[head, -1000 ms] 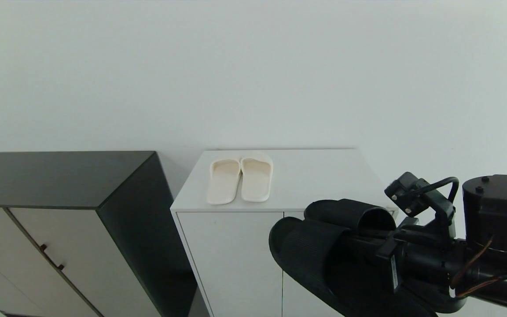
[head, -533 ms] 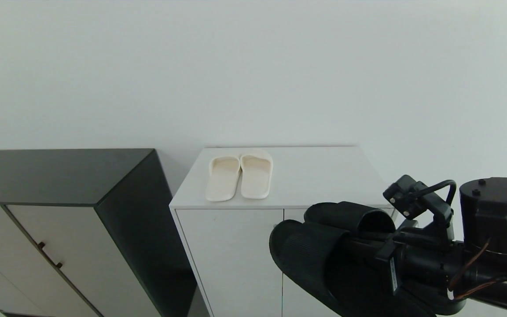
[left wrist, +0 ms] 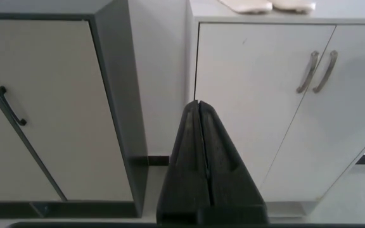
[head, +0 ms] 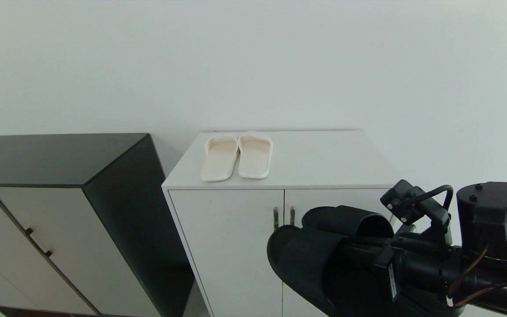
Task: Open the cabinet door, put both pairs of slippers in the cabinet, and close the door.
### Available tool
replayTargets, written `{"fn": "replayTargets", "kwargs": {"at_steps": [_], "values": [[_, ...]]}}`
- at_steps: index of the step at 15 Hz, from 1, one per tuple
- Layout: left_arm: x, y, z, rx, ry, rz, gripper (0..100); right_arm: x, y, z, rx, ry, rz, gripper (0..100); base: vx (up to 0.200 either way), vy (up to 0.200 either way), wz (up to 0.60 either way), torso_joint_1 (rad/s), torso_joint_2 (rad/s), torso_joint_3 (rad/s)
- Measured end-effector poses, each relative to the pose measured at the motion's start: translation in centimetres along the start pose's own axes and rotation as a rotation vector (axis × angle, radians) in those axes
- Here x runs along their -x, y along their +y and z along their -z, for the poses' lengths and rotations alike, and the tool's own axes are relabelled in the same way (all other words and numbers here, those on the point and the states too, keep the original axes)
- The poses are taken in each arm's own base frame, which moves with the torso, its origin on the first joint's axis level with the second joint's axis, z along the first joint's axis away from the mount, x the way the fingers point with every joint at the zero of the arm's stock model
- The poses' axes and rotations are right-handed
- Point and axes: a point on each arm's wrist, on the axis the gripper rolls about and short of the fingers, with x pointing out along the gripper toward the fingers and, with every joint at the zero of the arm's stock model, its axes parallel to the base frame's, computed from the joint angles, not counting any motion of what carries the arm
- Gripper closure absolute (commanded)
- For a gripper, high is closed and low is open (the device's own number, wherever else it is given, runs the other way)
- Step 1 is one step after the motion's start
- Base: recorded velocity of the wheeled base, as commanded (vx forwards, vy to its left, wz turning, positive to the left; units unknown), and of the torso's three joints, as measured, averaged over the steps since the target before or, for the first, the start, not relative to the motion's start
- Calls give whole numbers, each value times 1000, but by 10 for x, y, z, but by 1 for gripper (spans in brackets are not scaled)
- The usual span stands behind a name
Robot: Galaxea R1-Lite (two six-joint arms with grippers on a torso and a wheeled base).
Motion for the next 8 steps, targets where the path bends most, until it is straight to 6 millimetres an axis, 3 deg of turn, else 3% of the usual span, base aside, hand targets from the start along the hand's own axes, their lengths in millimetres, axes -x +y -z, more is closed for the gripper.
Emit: {"fn": "replayTargets", "kwargs": {"at_steps": [1,2,8], "values": [[0,0,0,-1,0,1,100,0,0,0,0,0,0,100,0,0,0,-222,544,315],[0,0,0,0,0,1,0,0,0,0,0,1,0,100,0,0,0,-217,540,320],[0,0,0,-2,0,1,0,0,0,2,3,8,-1,100,0,0,0,-195,512,314]]}}
